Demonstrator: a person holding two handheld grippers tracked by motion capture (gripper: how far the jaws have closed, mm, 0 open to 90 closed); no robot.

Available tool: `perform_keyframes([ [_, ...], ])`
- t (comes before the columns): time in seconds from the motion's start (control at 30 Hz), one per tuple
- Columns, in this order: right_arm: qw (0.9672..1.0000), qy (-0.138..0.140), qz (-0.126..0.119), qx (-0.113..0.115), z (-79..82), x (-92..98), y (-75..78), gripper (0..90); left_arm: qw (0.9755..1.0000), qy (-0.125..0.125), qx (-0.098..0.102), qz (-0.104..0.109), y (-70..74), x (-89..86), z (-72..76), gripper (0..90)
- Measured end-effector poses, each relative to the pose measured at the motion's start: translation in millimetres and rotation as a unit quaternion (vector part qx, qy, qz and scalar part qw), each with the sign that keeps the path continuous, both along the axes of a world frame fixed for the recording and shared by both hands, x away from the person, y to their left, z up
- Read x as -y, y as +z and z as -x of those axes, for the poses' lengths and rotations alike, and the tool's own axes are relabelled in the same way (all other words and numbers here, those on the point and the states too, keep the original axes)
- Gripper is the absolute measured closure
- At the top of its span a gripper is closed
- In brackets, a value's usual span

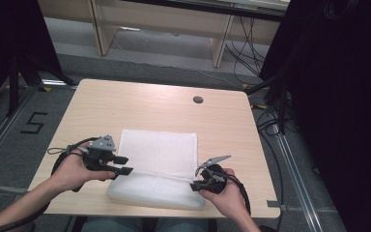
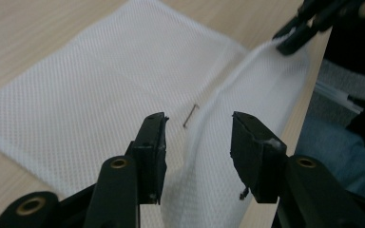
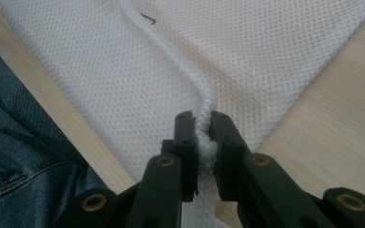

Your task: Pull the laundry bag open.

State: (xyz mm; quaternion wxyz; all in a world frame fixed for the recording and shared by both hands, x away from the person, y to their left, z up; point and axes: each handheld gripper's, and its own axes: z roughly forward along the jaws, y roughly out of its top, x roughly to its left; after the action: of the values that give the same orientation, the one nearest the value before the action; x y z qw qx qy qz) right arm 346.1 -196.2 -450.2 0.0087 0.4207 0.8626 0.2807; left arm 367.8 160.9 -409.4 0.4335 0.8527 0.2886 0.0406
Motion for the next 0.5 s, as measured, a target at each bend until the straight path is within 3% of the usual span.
perform_keyframes([
  [0.03,0.9999,0.006,0.000,0.011,-0.4,0.1,-1.1,82.8,0.9999,0.007,0.004,0.011,2.6,0.9,-2.7,55.6],
  [0.1,1.0000,0.001,0.000,-0.002,1.6,-1.1,-0.4,82.8,0.9989,0.030,0.007,0.035,4.3,3.6,-8.6,55.6],
  [0.17,0.9999,0.008,-0.001,0.007,1.0,-0.6,-2.2,82.7,0.9979,0.046,0.006,0.046,3.1,5.8,-15.0,58.2],
  [0.27,0.9999,0.009,-0.005,0.005,2.2,-0.5,-2.8,82.7,0.9980,0.059,0.006,0.019,-6.9,11.9,-25.1,60.7],
  [0.33,1.0000,0.004,-0.001,-0.001,3.0,0.0,-3.0,82.8,0.9977,0.068,-0.007,-0.005,-15.8,14.5,-32.8,61.8],
  [0.4,1.0000,0.003,0.000,-0.004,3.5,0.2,-3.4,82.8,0.9959,0.088,-0.017,-0.011,-24.1,17.1,-41.6,62.8],
  [0.47,1.0000,0.008,-0.002,0.000,2.7,0.4,-4.1,82.8,0.9949,0.089,-0.021,-0.042,-28.7,17.4,-49.7,63.5],
  [0.5,0.9999,0.010,-0.001,0.001,2.4,0.4,-4.1,82.8,0.9933,0.096,-0.026,-0.059,-32.7,18.5,-54.9,63.7],
])
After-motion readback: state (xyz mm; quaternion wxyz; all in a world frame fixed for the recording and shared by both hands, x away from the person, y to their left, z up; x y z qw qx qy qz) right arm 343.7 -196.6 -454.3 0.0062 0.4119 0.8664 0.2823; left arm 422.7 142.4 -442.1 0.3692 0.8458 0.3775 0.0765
